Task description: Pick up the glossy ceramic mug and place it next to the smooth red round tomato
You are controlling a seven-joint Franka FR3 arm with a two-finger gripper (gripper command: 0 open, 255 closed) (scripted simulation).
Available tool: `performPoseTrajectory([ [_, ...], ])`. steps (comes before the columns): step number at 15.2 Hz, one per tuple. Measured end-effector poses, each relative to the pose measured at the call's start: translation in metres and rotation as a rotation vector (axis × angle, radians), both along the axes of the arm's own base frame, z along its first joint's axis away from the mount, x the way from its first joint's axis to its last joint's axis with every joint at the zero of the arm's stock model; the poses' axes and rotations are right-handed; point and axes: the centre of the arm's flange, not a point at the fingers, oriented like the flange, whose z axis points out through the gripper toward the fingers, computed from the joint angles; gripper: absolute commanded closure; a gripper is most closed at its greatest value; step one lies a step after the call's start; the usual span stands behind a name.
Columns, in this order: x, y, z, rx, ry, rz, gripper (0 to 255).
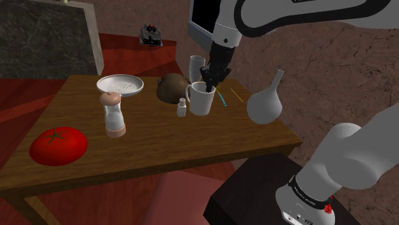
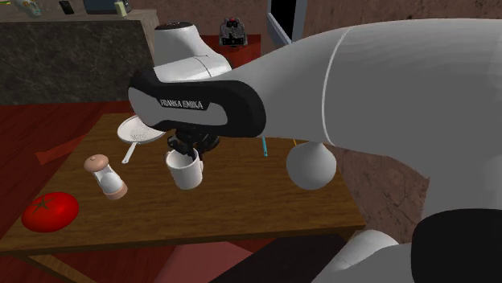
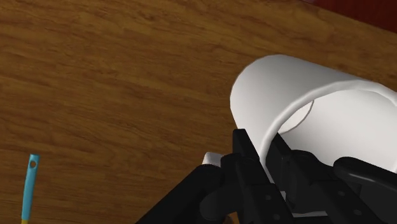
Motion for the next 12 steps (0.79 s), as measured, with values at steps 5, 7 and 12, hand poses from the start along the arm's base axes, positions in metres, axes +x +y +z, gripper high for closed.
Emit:
performPoseTrajectory([
  [5,0.009,0.065,0.002,0.000,0.000,0.000,255],
  [7,0.014,0.091,0.005,0.000,0.000,0.000,255],
  [12,0.026,0.155,0.004,0.000,0.000,0.000,255],
])
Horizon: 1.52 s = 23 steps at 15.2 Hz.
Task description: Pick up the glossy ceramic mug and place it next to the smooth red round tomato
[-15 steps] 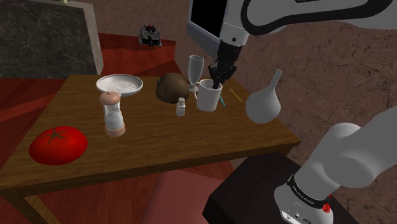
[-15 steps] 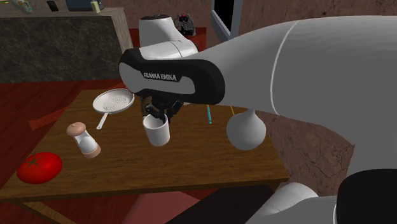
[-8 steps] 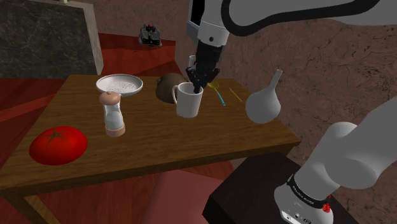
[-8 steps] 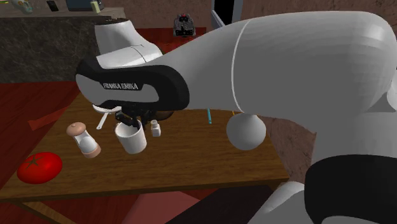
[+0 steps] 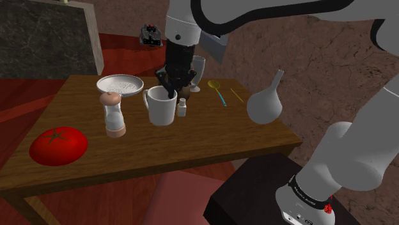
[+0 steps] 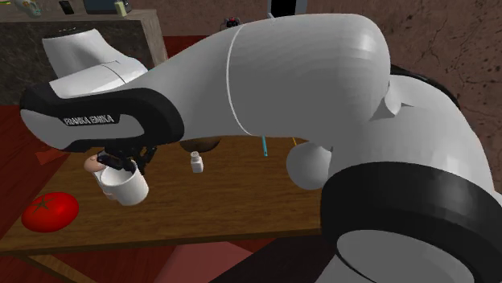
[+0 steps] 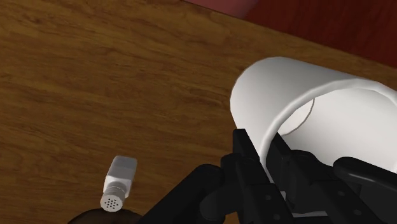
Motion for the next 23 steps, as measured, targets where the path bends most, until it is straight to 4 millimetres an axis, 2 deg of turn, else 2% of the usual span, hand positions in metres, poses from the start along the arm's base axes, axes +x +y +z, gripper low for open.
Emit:
performPoseTrajectory([
  [6,0.011,0.079,-0.005,0.000,0.000,0.000,255],
  [11,0.020,0.141,-0.001,0.001,0.000,0.000,255],
  [15,0.022,0.152,-0.018,0.000,0.000,-0.001,255],
  [23,0.023,0.152,-0.061,0.000,0.001,-0.002,255],
])
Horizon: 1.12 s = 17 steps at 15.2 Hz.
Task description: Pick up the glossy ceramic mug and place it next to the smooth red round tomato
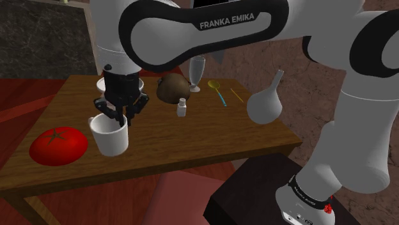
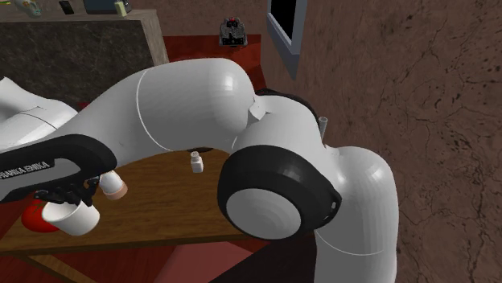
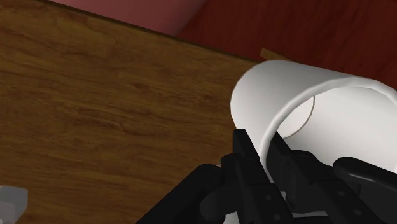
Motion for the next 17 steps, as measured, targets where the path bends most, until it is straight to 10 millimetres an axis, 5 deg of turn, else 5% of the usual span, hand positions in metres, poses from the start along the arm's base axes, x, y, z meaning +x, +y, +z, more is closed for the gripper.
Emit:
performPoseTrajectory([
  [17,-0.001,-0.001,-0.090,0.000,0.000,0.000,255],
])
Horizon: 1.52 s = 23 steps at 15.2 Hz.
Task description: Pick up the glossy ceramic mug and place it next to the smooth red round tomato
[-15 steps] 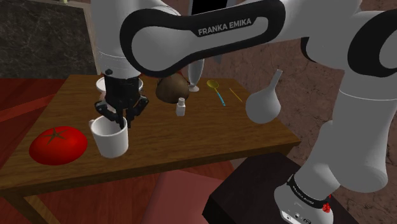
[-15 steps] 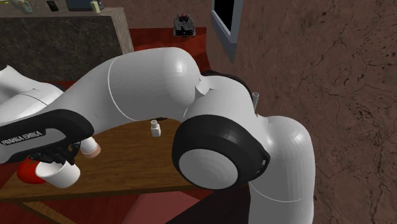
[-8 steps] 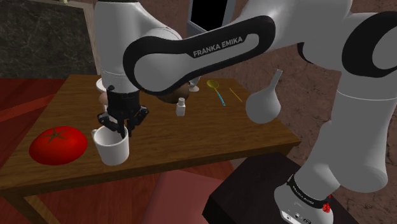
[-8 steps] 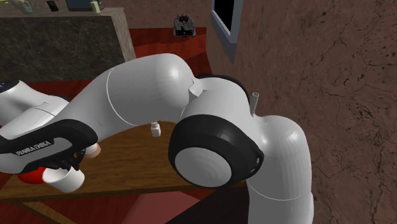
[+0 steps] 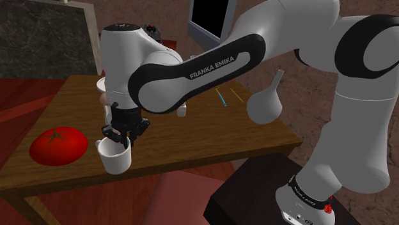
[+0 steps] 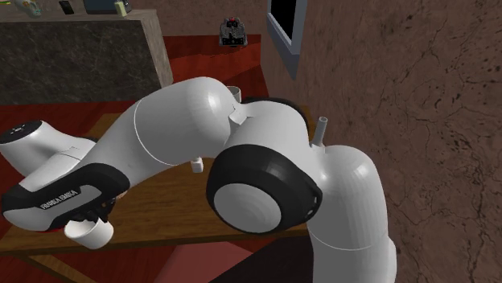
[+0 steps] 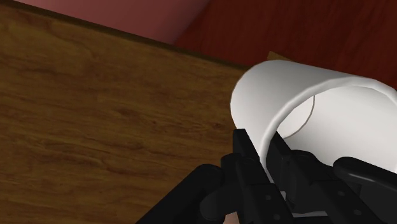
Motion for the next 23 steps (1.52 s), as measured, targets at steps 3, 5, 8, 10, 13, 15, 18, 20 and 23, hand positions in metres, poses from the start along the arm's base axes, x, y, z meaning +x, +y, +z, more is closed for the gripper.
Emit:
performPoseTrajectory([
  [3,0.000,0.000,-0.010,0.002,-0.004,-0.001,255],
  [5,0.001,0.000,-0.010,0.002,-0.005,-0.002,255],
  [8,0.002,0.000,-0.011,0.002,-0.007,-0.003,255],
  [10,0.001,0.001,-0.012,0.001,-0.004,-0.001,0],
  [13,0.000,0.001,-0.014,0.001,-0.001,0.000,0],
  [15,0.000,0.001,-0.014,0.001,-0.001,0.000,0],
  [18,0.001,0.000,0.015,0.001,-0.002,0.000,0],
  [20,-0.002,0.000,0.029,0.001,-0.002,0.000,0],
  [23,-0.003,-0.001,0.035,0.001,-0.001,0.000,0],
])
